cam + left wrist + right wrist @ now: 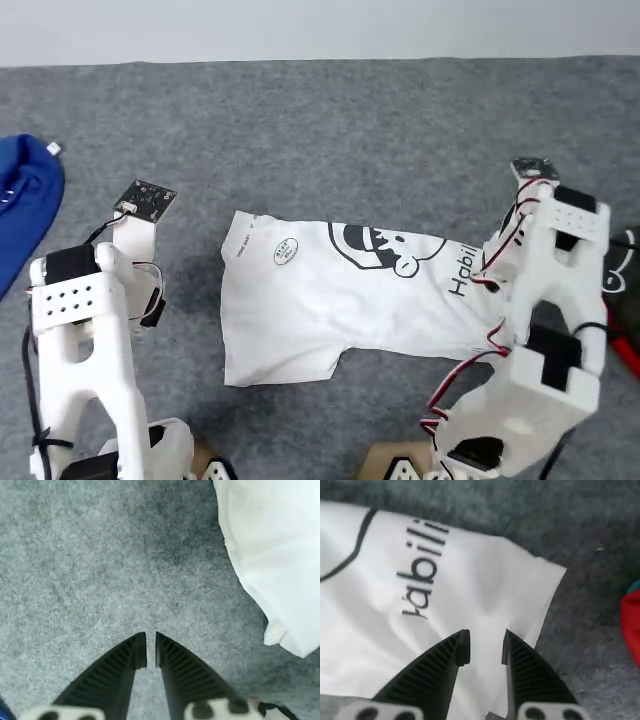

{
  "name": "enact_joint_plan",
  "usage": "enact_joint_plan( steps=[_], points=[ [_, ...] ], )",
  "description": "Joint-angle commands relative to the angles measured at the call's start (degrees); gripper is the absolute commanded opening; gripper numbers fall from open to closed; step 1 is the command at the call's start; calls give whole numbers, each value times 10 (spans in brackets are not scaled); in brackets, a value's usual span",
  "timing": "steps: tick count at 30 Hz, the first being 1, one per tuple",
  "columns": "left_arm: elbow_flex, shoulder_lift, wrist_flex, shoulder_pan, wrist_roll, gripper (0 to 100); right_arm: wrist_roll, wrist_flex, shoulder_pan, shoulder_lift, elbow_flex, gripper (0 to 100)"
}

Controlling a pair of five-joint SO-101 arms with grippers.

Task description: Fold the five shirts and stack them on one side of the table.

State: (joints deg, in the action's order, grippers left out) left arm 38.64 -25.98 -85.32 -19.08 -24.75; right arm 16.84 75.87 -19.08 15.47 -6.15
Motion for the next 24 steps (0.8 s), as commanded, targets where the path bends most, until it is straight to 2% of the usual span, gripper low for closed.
enact_joint_plan(
  steps=[1,8,18,24],
  points=[
    [-20,-13,-9,-2,1,40,-27,0,-9,21,65,128],
    [-20,-13,-9,-2,1,40,-67,6,-15,85,134,128],
    [-19,-13,-8,-3,1,40,-68,81,-22,87,229,128],
    [-19,-12,-5,-3,1,40,-69,89,-27,96,240,128]
  ],
)
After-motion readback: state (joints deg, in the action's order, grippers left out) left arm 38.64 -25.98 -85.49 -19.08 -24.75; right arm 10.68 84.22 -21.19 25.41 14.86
